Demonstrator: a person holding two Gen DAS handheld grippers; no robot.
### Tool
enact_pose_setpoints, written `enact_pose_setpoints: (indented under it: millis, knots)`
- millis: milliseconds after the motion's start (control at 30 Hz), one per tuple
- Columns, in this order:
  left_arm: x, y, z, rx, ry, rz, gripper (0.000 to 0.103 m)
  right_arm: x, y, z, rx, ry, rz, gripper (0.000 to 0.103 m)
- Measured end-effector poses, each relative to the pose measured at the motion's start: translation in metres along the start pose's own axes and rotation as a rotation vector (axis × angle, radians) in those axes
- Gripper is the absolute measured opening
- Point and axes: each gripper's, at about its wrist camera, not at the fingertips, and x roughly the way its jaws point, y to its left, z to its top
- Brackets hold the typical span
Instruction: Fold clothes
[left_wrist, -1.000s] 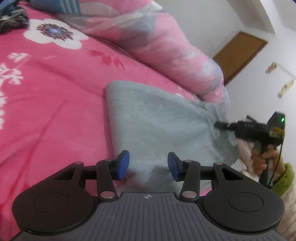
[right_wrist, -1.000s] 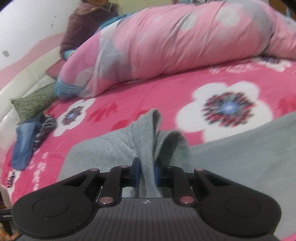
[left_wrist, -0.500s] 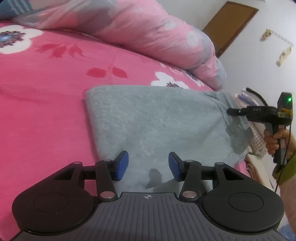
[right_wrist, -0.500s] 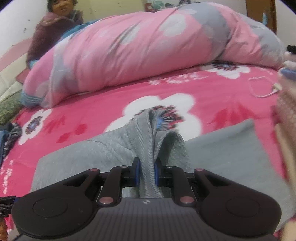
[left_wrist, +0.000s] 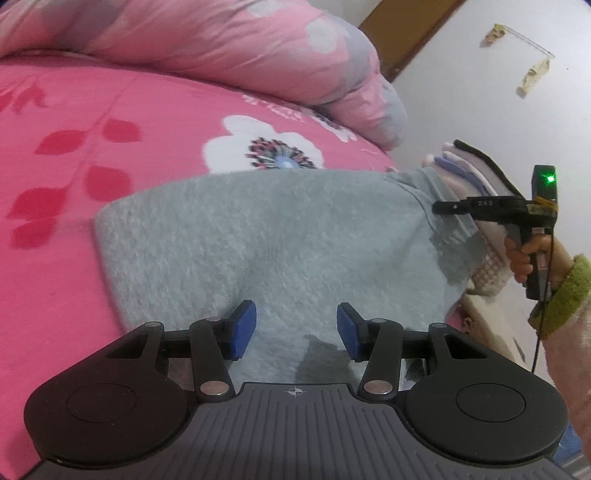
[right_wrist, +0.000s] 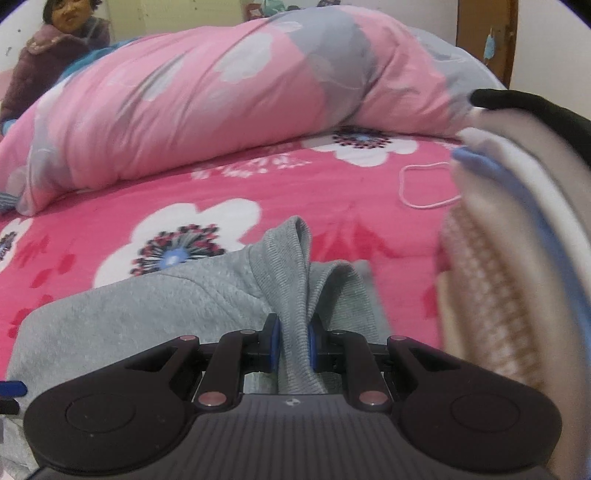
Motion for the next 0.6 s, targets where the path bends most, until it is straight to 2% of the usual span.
enact_pose_setpoints:
  millis: [167, 367, 467, 567, 600]
  knots:
    - [0.017, -0.006, 0.005, 0.004, 0.014, -0.019, 0.05, 0.007, -0.024, 0.001, 0.002, 0.002, -0.03, 0.017]
    - [0.023, -0.004, 0.004, -0.002, 0.028, -0.038, 0.051, 0.037, -0.043, -0.018, 0.021, 0.051, -0.052, 0.019]
    - [0.022, -0.001, 0.006, -0.01, 0.019, -0.049, 0.051, 0.04, -0.049, -0.021, 0.039, 0.035, -0.046, 0.019]
    - [0.021, 0.001, 0.005, -0.02, -0.003, -0.061, 0.052, 0.048, -0.045, -0.027, 0.012, 0.028, -0.119, 0.031]
    - [0.02, 0.0, 0.003, -0.013, -0.01, -0.063, 0.055, 0.049, -0.045, -0.029, 0.018, 0.026, -0.157, 0.044]
